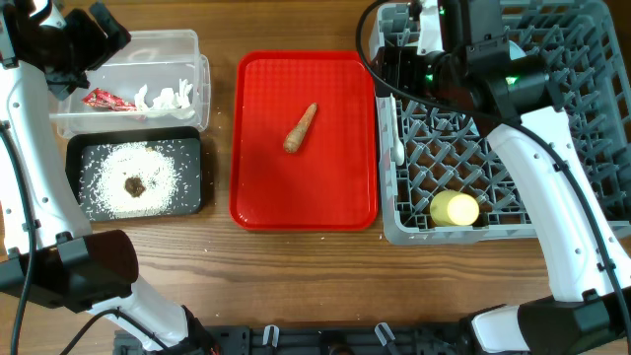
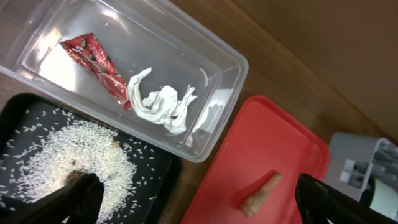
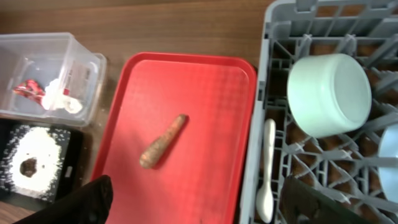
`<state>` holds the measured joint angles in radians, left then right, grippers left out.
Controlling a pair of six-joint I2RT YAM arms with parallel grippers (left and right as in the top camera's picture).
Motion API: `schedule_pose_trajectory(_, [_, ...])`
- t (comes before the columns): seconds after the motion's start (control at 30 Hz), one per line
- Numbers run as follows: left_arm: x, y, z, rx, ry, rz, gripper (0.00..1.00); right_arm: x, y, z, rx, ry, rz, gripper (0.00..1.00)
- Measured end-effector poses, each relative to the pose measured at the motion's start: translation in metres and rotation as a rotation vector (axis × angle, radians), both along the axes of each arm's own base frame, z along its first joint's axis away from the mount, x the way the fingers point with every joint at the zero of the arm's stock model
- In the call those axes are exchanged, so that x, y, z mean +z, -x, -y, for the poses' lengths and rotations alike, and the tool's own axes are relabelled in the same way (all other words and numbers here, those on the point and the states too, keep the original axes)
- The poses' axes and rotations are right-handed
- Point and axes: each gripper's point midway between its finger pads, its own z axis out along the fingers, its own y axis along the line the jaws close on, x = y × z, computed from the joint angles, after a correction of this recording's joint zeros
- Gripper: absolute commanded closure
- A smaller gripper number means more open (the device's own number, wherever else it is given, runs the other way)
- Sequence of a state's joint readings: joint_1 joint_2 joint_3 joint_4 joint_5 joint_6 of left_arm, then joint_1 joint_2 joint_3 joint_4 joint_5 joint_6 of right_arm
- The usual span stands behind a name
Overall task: Sort waste into correct bins and load items into the dishwasher rack
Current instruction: 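Grasp the brown carrot-shaped scrap on the red tray with the left gripper, then drop the brown scrap onto the black tray with the left gripper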
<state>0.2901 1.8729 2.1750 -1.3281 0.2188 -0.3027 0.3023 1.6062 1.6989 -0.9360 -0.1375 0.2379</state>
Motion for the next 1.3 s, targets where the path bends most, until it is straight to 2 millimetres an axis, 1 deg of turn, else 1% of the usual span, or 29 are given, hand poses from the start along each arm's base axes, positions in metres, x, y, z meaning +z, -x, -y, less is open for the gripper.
schedule_pose_trajectory(0.03, [0.000,0.000,0.001,0.010,0.014,0.001,0.00,-0.003,0.002,0.003,-0.009,0.011,-0.012,0.02])
schedule_pose_trajectory(0.1, [0.000,-0.001,0.002,0.021,0.030,0.002,0.00,-0.006,0.002,0.015,-0.044,0.034,-0.029,0.00])
schedule_pose_trajectory(0.13, [-0.002,0.003,0.005,0.026,0.050,-0.017,0.05,-0.006,0.001,0.030,-0.078,0.048,-0.031,0.00])
schedule_pose_trajectory(0.17, [-0.001,0.003,0.010,0.015,0.074,-0.013,0.10,-0.005,0.002,0.042,-0.109,0.059,-0.037,0.00])
schedule_pose_trajectory(0.2, [0.000,0.002,0.017,-0.005,0.103,-0.007,0.11,-0.002,0.006,0.056,-0.141,0.075,-0.039,0.00])
schedule_pose_trajectory(0.23, [0.001,0.001,0.024,-0.028,0.119,-0.001,0.09,0.005,0.009,0.071,-0.177,0.089,-0.025,0.00])
schedule_pose_trajectory(0.27, [0.002,-0.002,0.040,-0.066,0.127,0.000,0.07,0.016,0.011,0.083,-0.210,0.092,0.004,0.00])
schedule_pose_trajectory(0.3, [-0.002,-0.008,0.074,-0.148,0.106,-0.006,0.07,0.027,0.014,0.096,-0.244,0.090,0.037,0.00])
schedule_pose_trajectory(0.33, [-0.009,-0.014,0.098,-0.210,0.080,-0.020,0.06,0.032,0.016,0.103,-0.262,0.088,0.049,0.00])
schedule_pose_trajectory(0.37, [-0.021,-0.020,0.123,-0.282,0.042,-0.037,0.06,0.033,0.016,0.108,-0.275,0.090,0.050,0.00])
schedule_pose_trajectory(0.4, [-0.040,-0.026,0.156,-0.375,-0.003,-0.070,0.06,0.033,0.017,0.113,-0.288,0.094,0.047,0.00])
schedule_pose_trajectory(0.43, [-0.071,-0.028,0.191,-0.470,-0.045,-0.133,0.07,0.032,0.017,0.114,-0.292,0.097,0.046,0.00])
schedule_pose_trajectory(0.47, [-0.108,-0.027,0.222,-0.558,-0.091,-0.210,0.15,0.032,0.017,0.114,-0.293,0.098,0.046,0.00])
schedule_pose_trajectory(0.53, [-0.164,-0.019,0.256,-0.657,-0.151,-0.329,0.28,0.032,0.017,0.114,-0.294,0.100,0.044,0.00])
schedule_pose_trajectory(0.57, [-0.187,-0.015,0.268,-0.692,-0.171,-0.377,0.30,0.032,0.017,0.114,-0.294,0.100,0.044,0.00])
schedule_pose_trajectory(0.6, [-0.191,-0.014,0.270,-0.699,-0.174,-0.386,0.32,0.032,0.017,0.114,-0.294,0.100,0.043,0.00])
schedule_pose_trajectory(0.63, [-0.220,-0.007,0.281,-0.735,-0.196,-0.445,0.36,0.032,0.017,0.114,-0.294,0.100,0.043,0.00])
schedule_pose_trajectory(0.67, [-0.237,-0.002,0.287,-0.753,-0.206,-0.482,0.41,0.032,0.017,0.114,-0.294,0.100,0.044,0.00])
schedule_pose_trajectory(0.73, [-0.257,0.006,0.297,-0.783,-0.216,-0.525,0.48,0.032,0.017,0.114,-0.294,0.100,0.044,0.00])
schedule_pose_trajectory(0.77, [-0.263,0.009,0.301,-0.797,-0.224,-0.537,0.51,0.032,0.017,0.114,-0.294,0.100,0.043,0.00])
schedule_pose_trajectory(0.83, [-0.277,0.017,0.310,-0.826,-0.261,-0.564,0.52,0.031,0.018,0.114,-0.294,0.101,0.041,0.00])
schedule_pose_trajectory(0.87, [-0.283,0.020,0.314,-0.838,-0.273,-0.574,0.64,0.031,0.018,0.114,-0.294,0.101,0.040,0.00])
schedule_pose_trajectory(0.9, [-0.285,0.022,0.316,-0.845,-0.289,-0.578,0.84,0.031,0.018,0.114,-0.294,0.101,0.039,0.00])
schedule_pose_trajectory(0.93, [-0.285,0.022,0.316,-0.847,-0.297,-0.576,0.96,0.031,0.018,0.114,-0.293,0.101,0.038,0.00])
schedule_pose_trajectory(1.07, [-0.283,0.024,0.315,-0.840,-0.293,-0.588,0.96,0.031,0.018,0.114,-0.293,0.101,0.037,0.00])
schedule_pose_trajectory(1.17, [-0.281,0.039,0.302,-0.826,-0.293,-0.668,0.96,0.031,0.018,0.114,-0.293,0.101,0.037,0.00])
schedule_pose_trajectory(1.23, [-0.269,0.042,0.288,-0.804,-0.288,-0.693,0.96,0.031,0.018,0.114,-0.293,0.101,0.038,0.00])
schedule_pose_trajectory(1.27, [-0.251,0.044,0.273,-0.778,-0.295,-0.701,0.96,0.031,0.018,0.114,-0.294,0.101,0.038,0.00])
schedule_pose_trajectory(1.3, [-0.234,0.042,0.262,-0.756,-0.299,-0.684,0.96,0.031,0.018,0.114,-0.294,0.102,0.037,0.00])
